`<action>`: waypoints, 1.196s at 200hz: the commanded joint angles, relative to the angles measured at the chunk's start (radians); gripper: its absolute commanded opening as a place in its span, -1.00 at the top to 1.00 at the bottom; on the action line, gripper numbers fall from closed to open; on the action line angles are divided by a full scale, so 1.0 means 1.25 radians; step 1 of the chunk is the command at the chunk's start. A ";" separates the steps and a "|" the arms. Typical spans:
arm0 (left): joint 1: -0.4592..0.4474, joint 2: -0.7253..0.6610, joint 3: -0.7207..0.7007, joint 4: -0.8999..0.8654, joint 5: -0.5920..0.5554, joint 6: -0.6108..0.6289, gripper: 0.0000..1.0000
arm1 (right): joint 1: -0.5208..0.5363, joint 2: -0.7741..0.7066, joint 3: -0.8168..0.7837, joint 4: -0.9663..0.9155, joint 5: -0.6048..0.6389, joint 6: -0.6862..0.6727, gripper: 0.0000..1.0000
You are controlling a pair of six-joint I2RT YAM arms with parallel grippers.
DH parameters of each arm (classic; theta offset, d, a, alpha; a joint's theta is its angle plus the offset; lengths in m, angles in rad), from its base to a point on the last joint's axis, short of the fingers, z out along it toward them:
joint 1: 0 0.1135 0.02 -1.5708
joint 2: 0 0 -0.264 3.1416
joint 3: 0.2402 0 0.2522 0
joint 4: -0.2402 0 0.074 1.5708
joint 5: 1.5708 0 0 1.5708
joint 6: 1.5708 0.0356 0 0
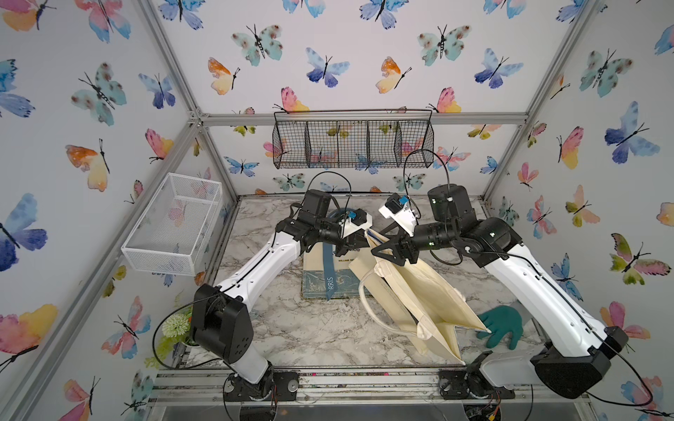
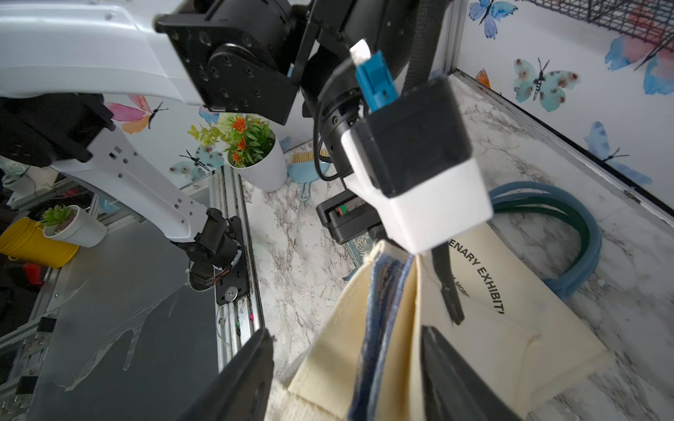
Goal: Put away the canvas bag
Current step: Press the canvas bag.
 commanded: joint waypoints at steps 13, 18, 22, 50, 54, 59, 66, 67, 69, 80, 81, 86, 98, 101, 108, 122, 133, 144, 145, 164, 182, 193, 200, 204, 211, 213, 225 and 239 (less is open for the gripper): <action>-0.013 0.026 0.048 -0.059 -0.036 -0.038 1.00 | 0.049 0.018 0.036 -0.050 0.154 0.031 -0.32; -0.016 0.028 0.050 -0.062 -0.045 -0.040 1.00 | 0.054 0.021 0.037 -0.052 0.174 0.036 -0.33; -0.018 0.030 0.051 -0.063 -0.049 -0.042 1.00 | 0.059 0.024 0.041 -0.054 0.190 0.038 -0.33; -0.020 0.048 0.077 -0.092 -0.063 -0.055 1.00 | 0.097 0.048 0.058 -0.081 0.305 0.042 -0.34; -0.021 0.051 0.081 -0.095 -0.065 -0.057 1.00 | 0.102 0.052 0.061 -0.086 0.317 0.044 -0.34; -0.022 0.052 0.086 -0.099 -0.067 -0.059 1.00 | 0.106 0.058 0.066 -0.093 0.335 0.045 -0.34; -0.022 0.054 0.090 -0.103 -0.067 -0.061 1.00 | 0.111 0.065 0.074 -0.102 0.354 0.046 -0.34; -0.022 0.055 0.091 -0.103 -0.067 -0.061 1.00 | 0.112 0.066 0.075 -0.103 0.356 0.046 -0.33; -0.021 0.054 0.091 -0.104 -0.067 -0.062 1.00 | 0.112 0.067 0.078 -0.105 0.362 0.046 -0.33; -0.021 0.055 0.094 -0.104 -0.068 -0.065 1.00 | 0.119 0.076 0.088 -0.116 0.389 0.049 -0.33; -0.021 0.055 0.093 -0.104 -0.068 -0.065 1.00 | 0.119 0.076 0.088 -0.117 0.392 0.049 -0.33; -0.022 0.054 0.094 -0.105 -0.068 -0.065 1.00 | 0.121 0.079 0.096 -0.123 0.402 0.047 -0.33; -0.022 0.055 0.093 -0.106 -0.069 -0.066 1.00 | 0.125 0.086 0.105 -0.133 0.423 0.047 -0.32; -0.022 0.055 0.094 -0.106 -0.069 -0.066 1.00 | 0.127 0.088 0.108 -0.136 0.426 0.046 -0.32; -0.022 0.055 0.094 -0.106 -0.071 -0.066 1.00 | 0.128 0.092 0.113 -0.143 0.433 0.044 -0.32; -0.022 0.054 0.093 -0.109 -0.071 -0.066 1.00 | 0.128 0.100 0.122 -0.157 0.434 0.038 -0.07; -0.022 0.053 0.090 -0.109 -0.072 -0.065 1.00 | 0.128 0.105 0.129 -0.170 0.424 0.031 0.37; -0.022 0.049 0.085 -0.108 -0.073 -0.062 1.00 | 0.129 0.105 0.132 -0.176 0.411 0.029 0.75; -0.022 0.048 0.084 -0.108 -0.073 -0.061 1.00 | 0.129 0.105 0.132 -0.176 0.409 0.029 0.78; -0.022 0.040 0.069 -0.099 -0.074 -0.058 1.00 | 0.128 0.092 0.120 -0.165 0.377 0.029 0.96; -0.022 0.037 0.063 -0.095 -0.067 -0.055 1.00 | 0.128 0.085 0.116 -0.161 0.357 0.029 0.96; -0.022 0.034 0.060 -0.095 -0.055 -0.044 1.00 | 0.129 0.083 0.118 -0.164 0.360 0.028 0.96; -0.022 0.030 0.055 -0.094 -0.042 -0.033 1.00 | 0.128 0.082 0.120 -0.166 0.366 0.027 0.96; -0.022 0.028 0.051 -0.092 -0.033 -0.027 1.00 | 0.128 0.081 0.121 -0.168 0.369 0.025 0.96; -0.022 0.021 0.043 -0.081 -0.017 -0.024 0.91 | 0.128 0.079 0.121 -0.169 0.376 0.020 0.96; -0.022 0.018 0.039 -0.077 -0.013 -0.024 0.89 | 0.127 0.079 0.121 -0.169 0.379 0.019 0.96; -0.022 -0.003 0.010 -0.043 0.026 -0.029 0.78 | 0.124 0.073 0.117 -0.167 0.396 0.012 0.96; -0.022 -0.037 -0.041 0.028 0.085 -0.052 0.61 | 0.101 0.060 0.104 -0.149 0.369 -0.001 0.96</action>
